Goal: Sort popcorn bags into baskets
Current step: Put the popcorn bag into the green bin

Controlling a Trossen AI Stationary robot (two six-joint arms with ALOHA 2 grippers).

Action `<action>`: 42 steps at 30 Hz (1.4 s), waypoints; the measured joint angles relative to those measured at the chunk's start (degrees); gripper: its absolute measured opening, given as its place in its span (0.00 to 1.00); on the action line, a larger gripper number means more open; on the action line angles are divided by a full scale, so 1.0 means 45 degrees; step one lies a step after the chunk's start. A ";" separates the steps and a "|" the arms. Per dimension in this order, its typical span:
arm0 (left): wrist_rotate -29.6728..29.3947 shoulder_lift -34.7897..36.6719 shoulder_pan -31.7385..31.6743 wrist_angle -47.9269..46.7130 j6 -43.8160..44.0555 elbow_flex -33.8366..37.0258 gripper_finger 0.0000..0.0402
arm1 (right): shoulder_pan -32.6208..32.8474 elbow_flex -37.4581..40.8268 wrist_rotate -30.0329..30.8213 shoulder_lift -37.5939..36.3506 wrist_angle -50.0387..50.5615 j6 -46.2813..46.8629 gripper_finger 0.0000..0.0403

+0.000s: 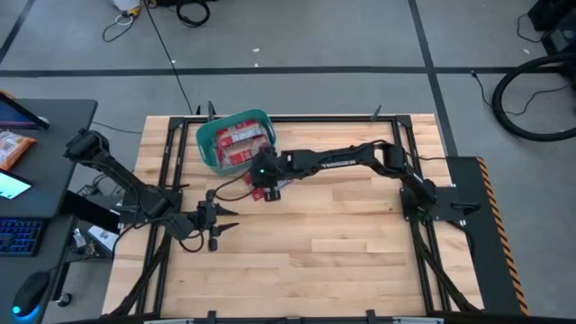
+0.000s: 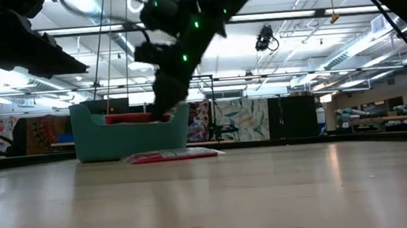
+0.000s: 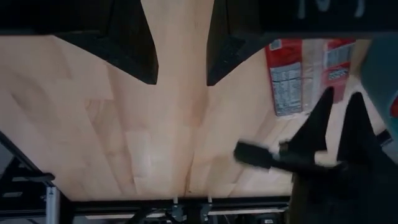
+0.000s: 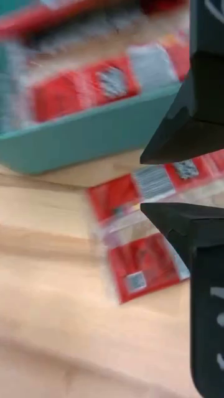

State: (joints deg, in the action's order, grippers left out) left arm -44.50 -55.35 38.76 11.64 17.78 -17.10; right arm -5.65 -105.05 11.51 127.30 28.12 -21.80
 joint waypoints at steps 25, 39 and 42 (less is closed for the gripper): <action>0.0382 -0.0980 -0.0948 -0.0126 0.0354 -0.0010 0.35 | 0.2934 0.2942 0.0152 -0.0033 0.0045 0.4191 0.28; 0.1596 -0.5319 -0.2546 0.3814 0.0582 -0.0015 0.35 | 0.4106 0.2981 0.1785 -0.1436 0.2283 0.3740 0.28; 0.1617 -0.6154 -0.2734 0.4892 0.0579 -0.0015 0.35 | 0.4277 0.3096 0.1087 -0.1436 0.2354 0.3390 0.29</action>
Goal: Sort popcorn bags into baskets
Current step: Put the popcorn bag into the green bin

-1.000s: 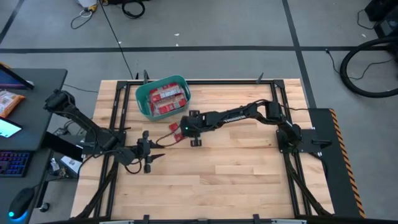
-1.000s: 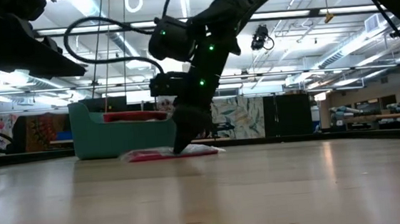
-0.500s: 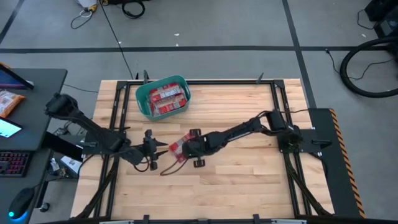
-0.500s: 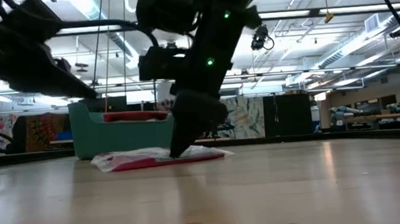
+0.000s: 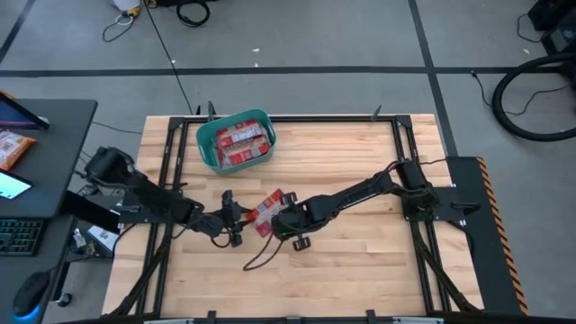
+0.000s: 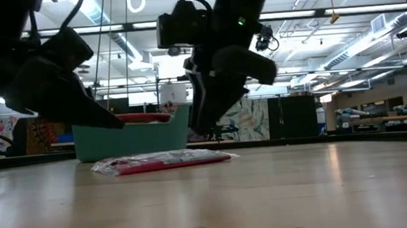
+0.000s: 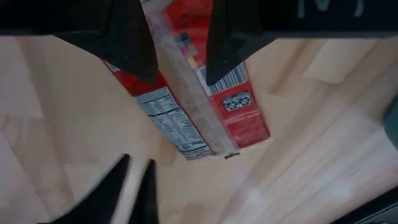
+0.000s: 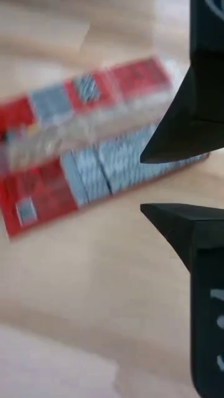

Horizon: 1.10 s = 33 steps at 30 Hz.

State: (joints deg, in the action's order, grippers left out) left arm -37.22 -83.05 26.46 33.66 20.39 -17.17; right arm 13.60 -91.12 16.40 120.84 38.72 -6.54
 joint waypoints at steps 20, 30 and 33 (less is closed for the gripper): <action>-0.0115 -0.3099 -0.0709 0.0367 0.1024 -0.0511 0.35 | 0.0326 0.3198 0.1743 0.0000 -0.6143 -0.3648 0.59; -0.0104 -0.3099 -0.0700 0.0125 0.1077 -0.0505 0.35 | 0.0047 0.4128 0.2547 -0.0029 -0.7822 -0.5788 0.52; -0.0112 -0.3104 -0.0700 0.0093 0.1058 -0.0495 0.35 | -0.0151 0.4174 0.3011 -0.0022 -0.7935 -0.6796 0.49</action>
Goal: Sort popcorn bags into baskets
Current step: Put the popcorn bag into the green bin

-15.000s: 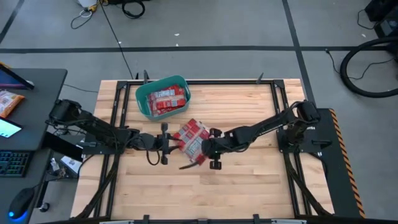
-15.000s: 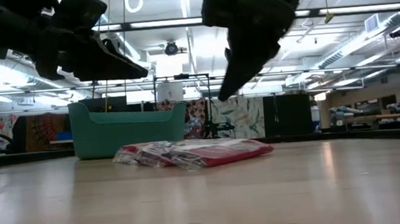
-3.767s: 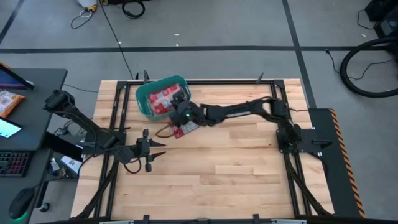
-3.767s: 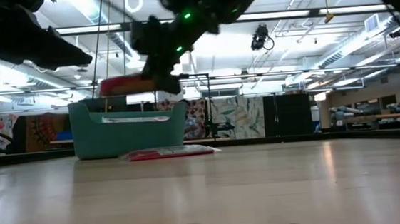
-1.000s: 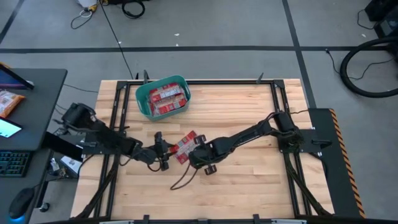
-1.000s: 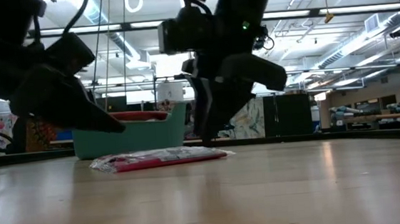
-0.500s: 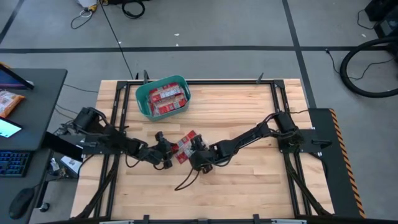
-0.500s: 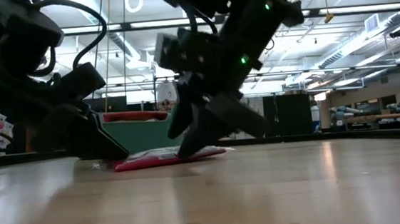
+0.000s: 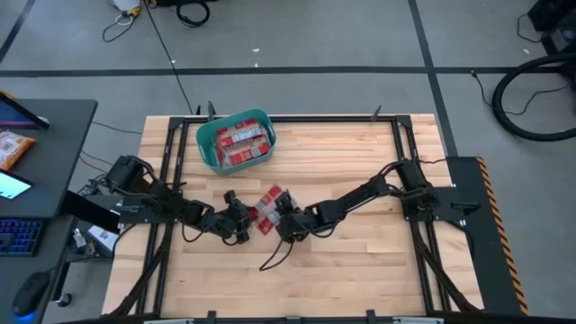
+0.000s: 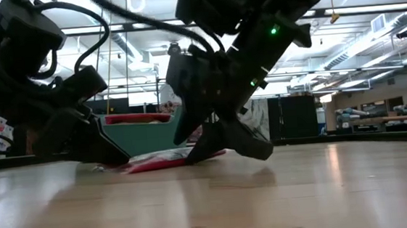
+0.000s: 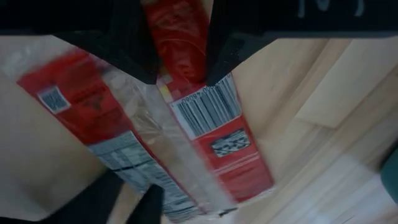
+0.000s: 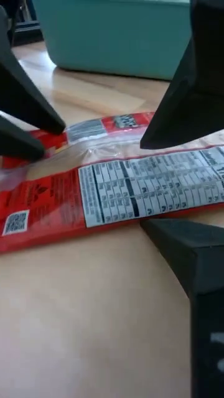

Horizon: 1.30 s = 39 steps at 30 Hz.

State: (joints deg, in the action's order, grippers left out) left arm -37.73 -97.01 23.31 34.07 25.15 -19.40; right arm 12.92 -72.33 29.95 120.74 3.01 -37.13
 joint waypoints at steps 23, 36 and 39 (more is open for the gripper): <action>0.0583 0.1891 0.0820 -0.0752 -0.1061 0.0075 0.35 | -0.0433 -0.0041 -0.0463 0.0002 -0.0121 -0.0086 0.03; 0.0197 0.5316 0.2681 -0.3089 -0.0572 0.0046 0.35 | -0.0469 -0.1261 0.2748 -0.1011 0.1553 -0.1591 0.02; 0.0178 0.5312 0.2975 -0.3105 -0.0337 0.0044 0.35 | -0.0681 -0.1605 0.2813 -0.1462 0.1350 -0.1945 0.01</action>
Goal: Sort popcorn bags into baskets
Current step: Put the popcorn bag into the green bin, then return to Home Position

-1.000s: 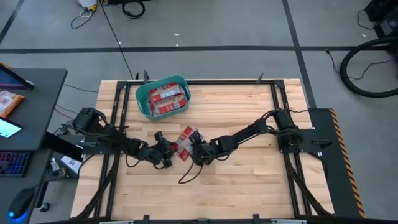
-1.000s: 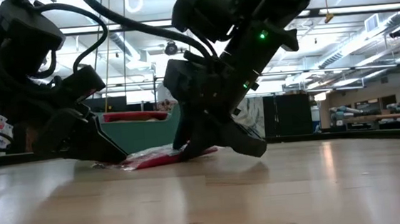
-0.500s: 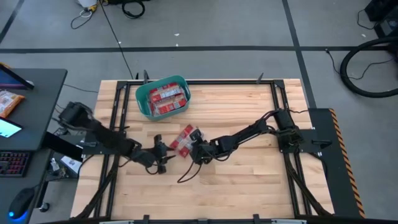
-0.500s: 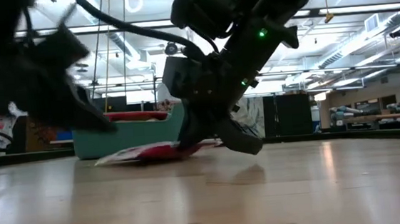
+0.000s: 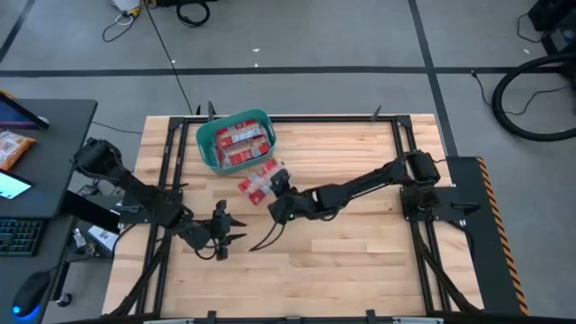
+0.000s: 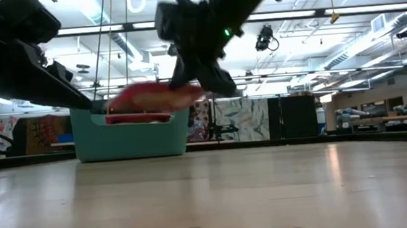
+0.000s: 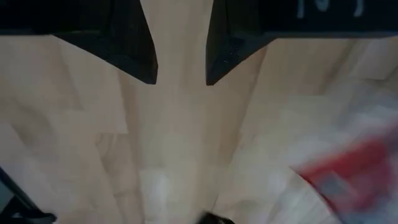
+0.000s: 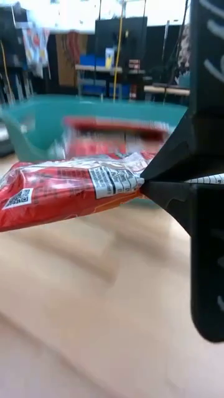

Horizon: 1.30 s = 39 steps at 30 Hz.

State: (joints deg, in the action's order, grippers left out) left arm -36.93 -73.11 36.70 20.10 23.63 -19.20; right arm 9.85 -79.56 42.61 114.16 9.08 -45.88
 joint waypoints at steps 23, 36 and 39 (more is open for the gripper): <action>-0.0180 0.0007 0.1129 0.0504 0.0011 -0.0010 0.35 | -0.5150 -0.7277 -0.4207 0.3789 -0.0025 -0.1484 0.04; -0.1799 0.1444 0.1014 0.0535 -0.1692 -0.0010 0.34 | -0.5259 -0.9023 -0.3993 0.2835 0.5504 0.2367 0.29; -0.2177 0.2751 0.1012 0.0019 -0.2531 -0.0010 0.31 | -0.5051 -0.8724 -0.3873 0.1952 0.6421 0.3464 0.27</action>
State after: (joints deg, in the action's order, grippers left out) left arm -46.72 -60.73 41.25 20.18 12.24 -19.25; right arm -12.88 -118.81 25.18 122.95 37.98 -30.29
